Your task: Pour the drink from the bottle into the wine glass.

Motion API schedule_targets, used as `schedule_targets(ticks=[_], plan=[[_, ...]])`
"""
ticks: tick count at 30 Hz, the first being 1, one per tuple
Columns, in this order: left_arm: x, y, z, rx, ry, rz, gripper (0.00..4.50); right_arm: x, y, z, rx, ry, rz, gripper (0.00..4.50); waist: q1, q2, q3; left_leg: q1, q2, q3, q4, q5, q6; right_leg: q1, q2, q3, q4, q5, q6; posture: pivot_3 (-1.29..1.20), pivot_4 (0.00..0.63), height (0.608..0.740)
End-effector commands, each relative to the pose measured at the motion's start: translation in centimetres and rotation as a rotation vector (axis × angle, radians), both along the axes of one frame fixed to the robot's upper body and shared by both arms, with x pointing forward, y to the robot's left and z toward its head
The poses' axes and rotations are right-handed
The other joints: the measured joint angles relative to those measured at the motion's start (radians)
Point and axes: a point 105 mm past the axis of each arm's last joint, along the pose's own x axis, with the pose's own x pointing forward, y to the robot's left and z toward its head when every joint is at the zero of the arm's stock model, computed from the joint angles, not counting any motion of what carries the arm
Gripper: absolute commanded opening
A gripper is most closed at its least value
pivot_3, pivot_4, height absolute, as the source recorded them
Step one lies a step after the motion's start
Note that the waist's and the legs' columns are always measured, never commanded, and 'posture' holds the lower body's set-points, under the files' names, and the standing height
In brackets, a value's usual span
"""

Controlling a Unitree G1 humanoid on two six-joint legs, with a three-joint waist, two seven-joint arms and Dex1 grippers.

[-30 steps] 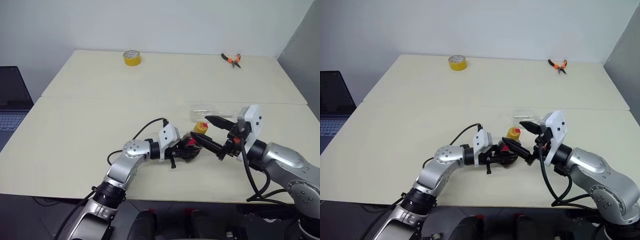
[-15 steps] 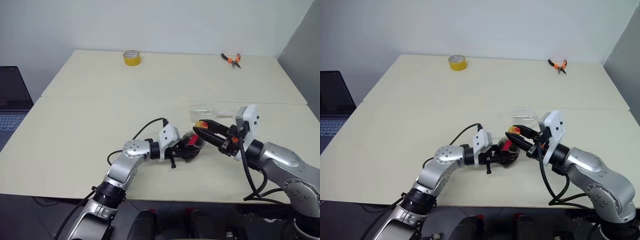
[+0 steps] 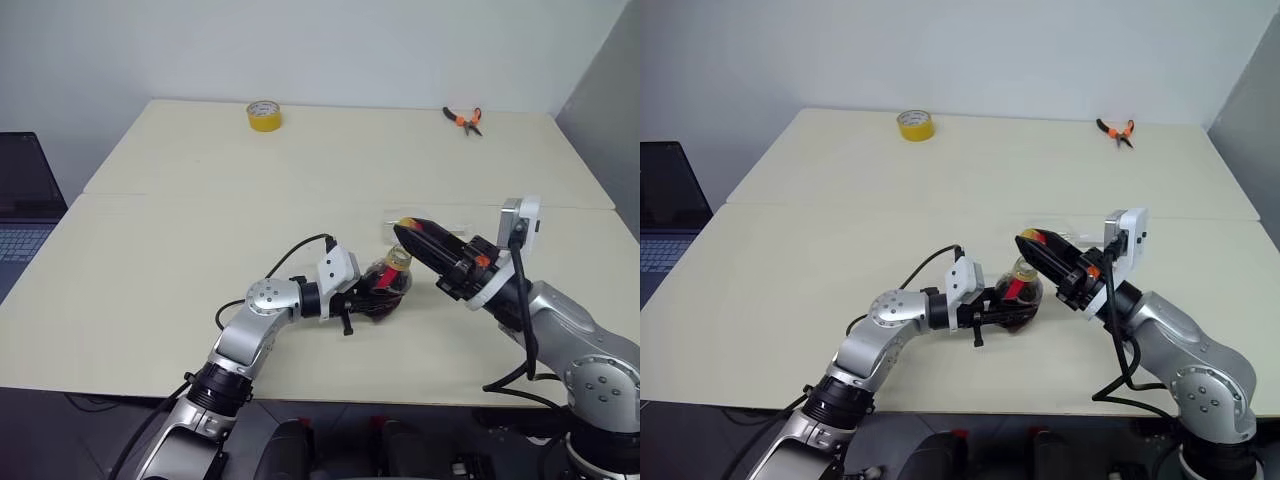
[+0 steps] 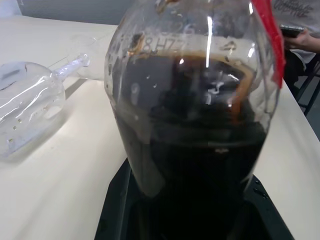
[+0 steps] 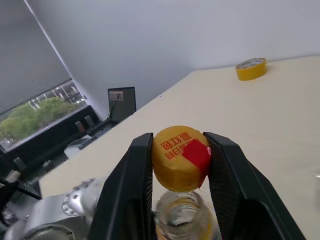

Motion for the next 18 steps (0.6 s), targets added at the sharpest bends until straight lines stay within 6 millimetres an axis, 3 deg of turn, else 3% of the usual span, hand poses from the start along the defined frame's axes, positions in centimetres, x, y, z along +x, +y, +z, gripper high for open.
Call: schedule_targets(ticks=[1,3,7,13,18], plan=[[-0.2,-0.3,1.4,-0.037,-0.056,-0.010,0.90,0.1,-2.3,0.1,-0.106,-0.087,-0.128,1.24,0.000,0.000,0.000,0.000,0.000,0.000,0.000,0.000,0.000,0.000,0.000,0.000,0.000,0.000,0.000,0.00,0.150,0.740],[-0.1,-0.2,1.4,-0.039,-0.058,-0.003,0.90,0.2,-3.7,-1.0,-0.175,-0.084,-0.188,1.24,0.003,0.000,0.000,0.000,0.000,0.000,0.000,0.000,0.000,0.000,0.000,0.000,0.000,0.000,0.000,0.00,0.150,0.740],[0.0,-0.2,1.6,-0.052,-0.058,0.003,0.90,-0.9,-6.6,-6.8,-0.352,0.048,-0.245,1.24,0.004,0.000,0.000,-0.001,0.000,0.000,0.000,0.000,0.000,0.000,0.000,-0.001,-0.002,0.000,0.000,0.00,0.150,0.740],[-0.1,-0.5,1.8,-0.060,-0.060,-0.012,0.90,-0.1,-9.8,-10.7,-0.435,0.089,-0.392,1.24,-0.005,0.001,0.000,0.002,0.001,0.002,-0.001,0.000,0.000,0.001,0.001,0.002,0.000,0.000,0.001,0.00,0.150,0.740],[-0.2,-0.5,1.8,-0.059,-0.060,-0.023,0.90,0.2,-11.0,-13.0,-0.456,0.114,-0.443,1.24,-0.004,0.001,0.000,0.002,0.001,0.002,-0.001,0.000,0.000,0.000,0.002,0.003,0.000,0.000,0.001,0.00,0.150,0.740]])
